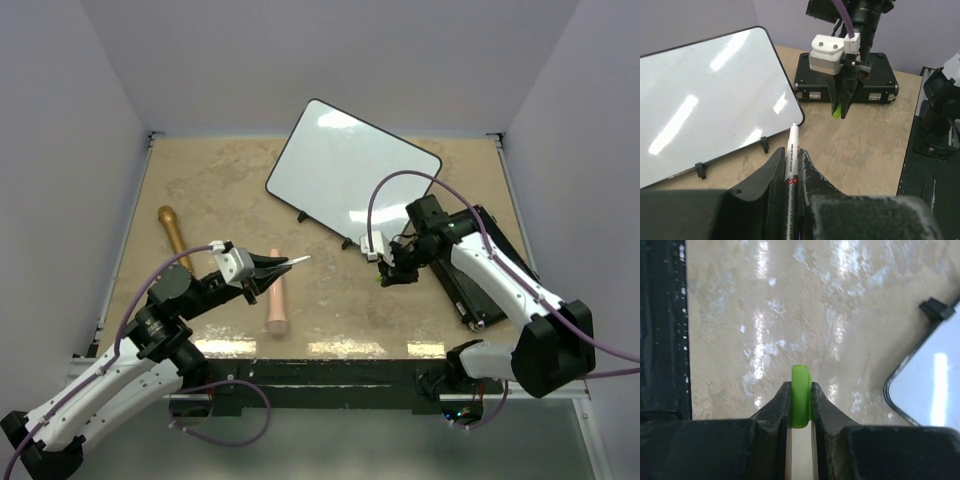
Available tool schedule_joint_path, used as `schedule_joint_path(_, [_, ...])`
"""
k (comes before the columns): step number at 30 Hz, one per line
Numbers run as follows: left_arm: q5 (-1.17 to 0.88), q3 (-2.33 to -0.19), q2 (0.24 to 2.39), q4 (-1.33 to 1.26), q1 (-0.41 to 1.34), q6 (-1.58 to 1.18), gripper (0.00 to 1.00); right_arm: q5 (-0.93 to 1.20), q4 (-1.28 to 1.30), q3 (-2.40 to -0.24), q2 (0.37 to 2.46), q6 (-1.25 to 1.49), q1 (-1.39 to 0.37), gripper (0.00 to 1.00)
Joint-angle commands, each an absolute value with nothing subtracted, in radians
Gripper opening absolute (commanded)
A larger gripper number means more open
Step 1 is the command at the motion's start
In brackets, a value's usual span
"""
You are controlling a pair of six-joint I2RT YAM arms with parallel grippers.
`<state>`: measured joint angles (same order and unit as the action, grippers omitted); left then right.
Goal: Write a sentence on the whiteboard
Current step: Put down the pen cap at the center of the board.
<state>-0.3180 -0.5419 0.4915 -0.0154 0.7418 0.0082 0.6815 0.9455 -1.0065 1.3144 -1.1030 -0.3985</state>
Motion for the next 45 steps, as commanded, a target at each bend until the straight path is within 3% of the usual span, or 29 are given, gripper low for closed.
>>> schedule_joint_path(1, [-0.261, -0.508, 0.506, -0.12, 0.738, -0.049, 0.0, 0.485, 0.798, -0.959, 1.224, -0.973, -0.377, 0.0])
schedule_joint_path(12, [-0.052, -0.554, 0.44, 0.049, 0.739, -0.006, 0.0, 0.319, 0.674, -0.858, 1.134, -0.789, -0.31, 0.02])
schedule_joint_path(27, [-0.003, -0.535, 0.403, 0.063, 0.738, -0.006, 0.0, 0.255, 0.589, -0.789, 1.212, -0.778, -0.23, 0.08])
schedule_joint_path(30, [-0.003, -0.535, 0.41, 0.066, 0.739, -0.006, 0.0, 0.213, 0.525, -0.762, 1.273, -0.762, -0.23, 0.13])
schedule_joint_path(33, [-0.002, -0.535, 0.413, 0.067, 0.738, -0.005, 0.0, 0.19, 0.48, -0.768, 1.321, -0.727, -0.23, 0.26])
schedule_joint_path(37, [0.028, -0.535, 0.416, 0.071, 0.739, -0.006, 0.0, 0.189, 0.489, -0.814, 1.328, -0.703, -0.21, 0.58])
schedule_joint_path(38, [0.028, -0.535, 0.416, 0.071, 0.738, -0.006, 0.0, 0.201, 0.505, -0.828, 1.315, -0.709, -0.201, 0.62])
schedule_joint_path(40, [0.034, -0.535, 0.414, 0.071, 0.739, -0.006, 0.0, 0.259, 0.567, -0.885, 1.293, -0.722, -0.158, 0.68])
schedule_joint_path(45, [0.049, -0.529, 0.403, 0.058, 0.738, -0.005, 0.0, 0.438, 0.653, -1.058, 1.249, -0.691, -0.045, 0.73])
